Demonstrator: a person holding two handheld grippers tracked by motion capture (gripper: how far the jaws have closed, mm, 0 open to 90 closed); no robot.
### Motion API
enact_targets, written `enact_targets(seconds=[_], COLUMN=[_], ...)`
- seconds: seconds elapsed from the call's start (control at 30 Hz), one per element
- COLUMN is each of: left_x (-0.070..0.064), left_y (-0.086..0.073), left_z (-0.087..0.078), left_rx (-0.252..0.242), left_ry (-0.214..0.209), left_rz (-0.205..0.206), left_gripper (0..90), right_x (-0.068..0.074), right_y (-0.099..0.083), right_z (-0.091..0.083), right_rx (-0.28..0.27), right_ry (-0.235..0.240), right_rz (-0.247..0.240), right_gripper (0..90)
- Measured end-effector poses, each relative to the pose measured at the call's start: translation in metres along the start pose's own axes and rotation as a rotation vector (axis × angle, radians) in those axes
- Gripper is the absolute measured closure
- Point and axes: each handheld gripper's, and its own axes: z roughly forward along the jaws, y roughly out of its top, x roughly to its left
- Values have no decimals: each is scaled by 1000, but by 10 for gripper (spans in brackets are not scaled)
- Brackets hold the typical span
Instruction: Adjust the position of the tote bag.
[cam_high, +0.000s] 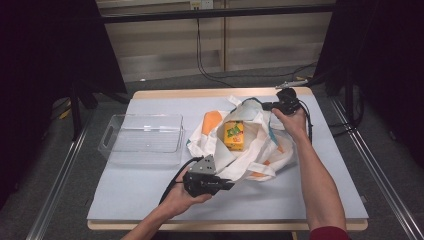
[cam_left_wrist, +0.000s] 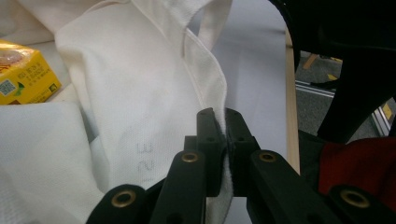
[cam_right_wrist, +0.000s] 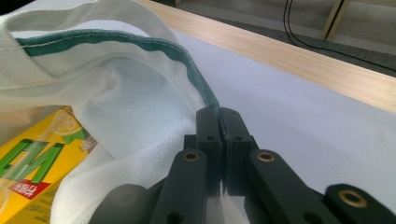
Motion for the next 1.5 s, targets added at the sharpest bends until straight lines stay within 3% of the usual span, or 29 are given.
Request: enact_targets(seconds=[0.07,0.27,0.37,0.53,0.63,0.73,0.93,1.0,1.03,1.27,1.33,1.43,1.5], left_x=[-1,-4,-5,-4,-3,-2,3,4,4,8,10,16,21], left_y=[0,0,-2,-6,-8,-8,-7,-7,-6,-7,-5,-2,-1], left_z=[2,4,8,14,11,10,-4,-6,-10,-17,-23,-32,-40], left_rx=[22,49,68,58,52,47,-28,-37,-46,-88,-94,-118,-138], left_ry=[-15,-13,-7,-15,2,15,69,68,81,112,131,164,187], left_rz=[24,26,25,12,27,18,-17,-14,-25,-59,-56,-75,-84], left_gripper=[875,877,877,874,856,825,659,650,632,543,521,515,514], right_x=[0,-7,-6,-6,-6,-5,6,7,8,13,19,25,30], right_y=[1,0,-4,-10,-12,-11,-7,-7,-8,-14,-18,-20,-21], right_z=[0,4,10,16,13,9,-6,-10,-18,-42,-52,-65,-71], right_rx=[-5,15,54,71,56,37,-11,-24,-63,-102,-113,-161,-163], right_ry=[-11,-38,-60,-65,-47,-27,7,17,33,40,39,59,64], right_rz=[-5,17,21,37,41,40,5,10,27,27,28,33,24], right_gripper=[872,873,873,872,869,865,720,674,618,509,423,405,385])
